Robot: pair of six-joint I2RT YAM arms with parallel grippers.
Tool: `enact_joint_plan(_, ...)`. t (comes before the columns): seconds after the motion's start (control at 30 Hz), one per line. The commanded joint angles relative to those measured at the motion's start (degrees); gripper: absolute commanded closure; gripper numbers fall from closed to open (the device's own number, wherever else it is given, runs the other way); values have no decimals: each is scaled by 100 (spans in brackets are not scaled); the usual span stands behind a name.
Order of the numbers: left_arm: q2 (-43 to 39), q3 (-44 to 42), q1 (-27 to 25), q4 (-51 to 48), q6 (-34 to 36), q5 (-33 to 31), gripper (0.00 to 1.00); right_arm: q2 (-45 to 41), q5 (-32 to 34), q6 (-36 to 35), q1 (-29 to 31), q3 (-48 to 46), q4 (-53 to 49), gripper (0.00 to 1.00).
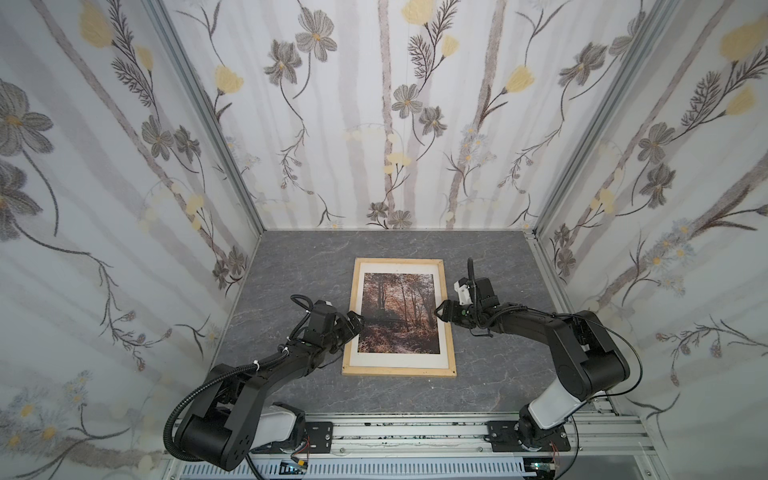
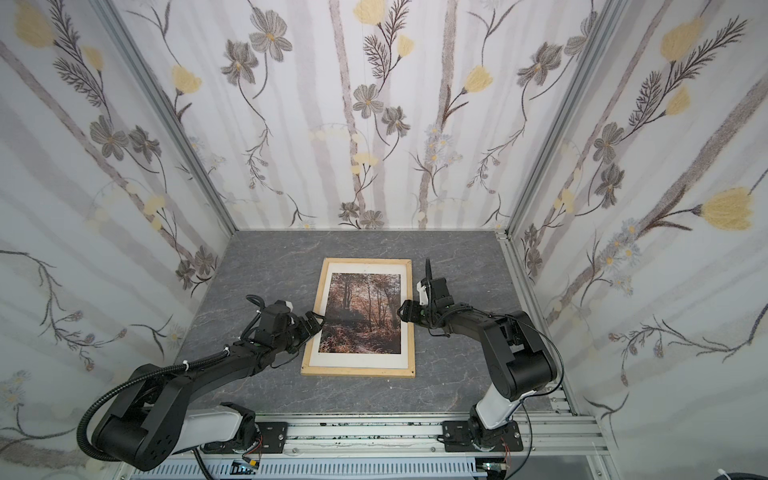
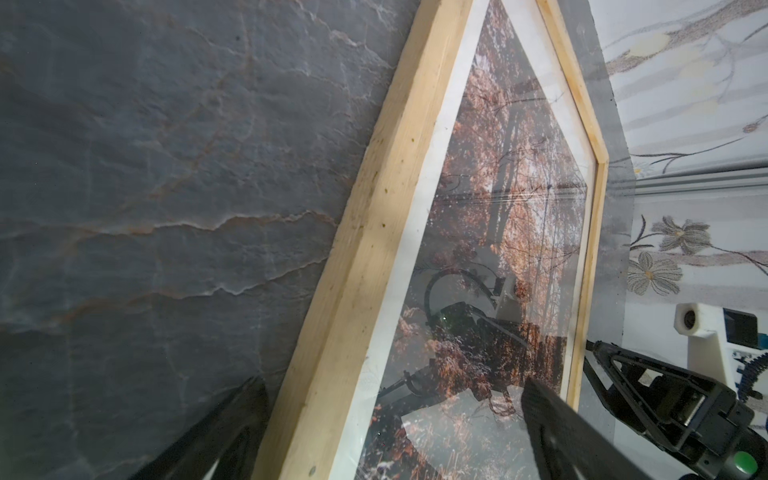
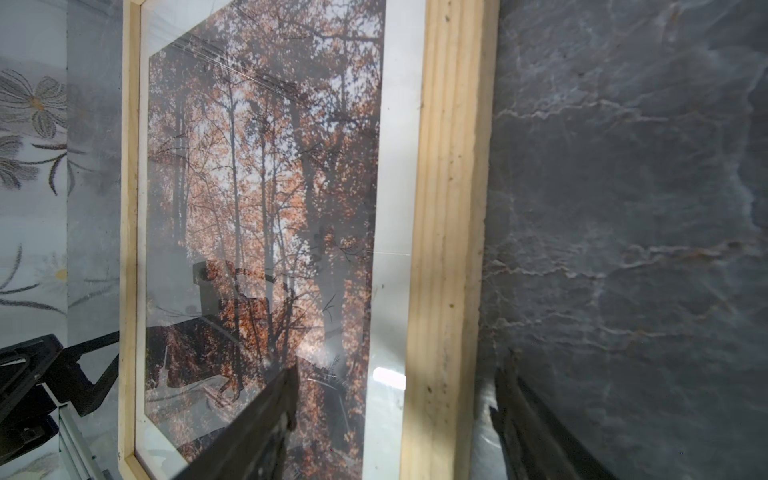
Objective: Put the photo into the frame
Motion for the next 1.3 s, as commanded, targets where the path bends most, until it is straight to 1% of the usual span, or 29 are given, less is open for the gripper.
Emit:
enact_joint_plan(0.0,110,-65,-65,245,-202,159,2,62,-3,124,49,92,6,26)
enact_joint_plan(0.2,216,42,-236,330,-232,150,3,187,24,215,122,258,-41,26)
enact_joint_plan(0.63,527,245,-250,369,-139,165,3,279,125,275,157,438,-136,27)
enact_joint_plan(1.0,648,456,-248,223,-33,188,3,429,129,290,156,550,-122,27)
enact_joint_plan(1.1,601,520,-248,93,45,91,3,424,122,284,157,580,-172,27)
enact_joint_plan(1.27,658,664,-238,-100,151,39,2,363,265,237,148,595,-267,27)
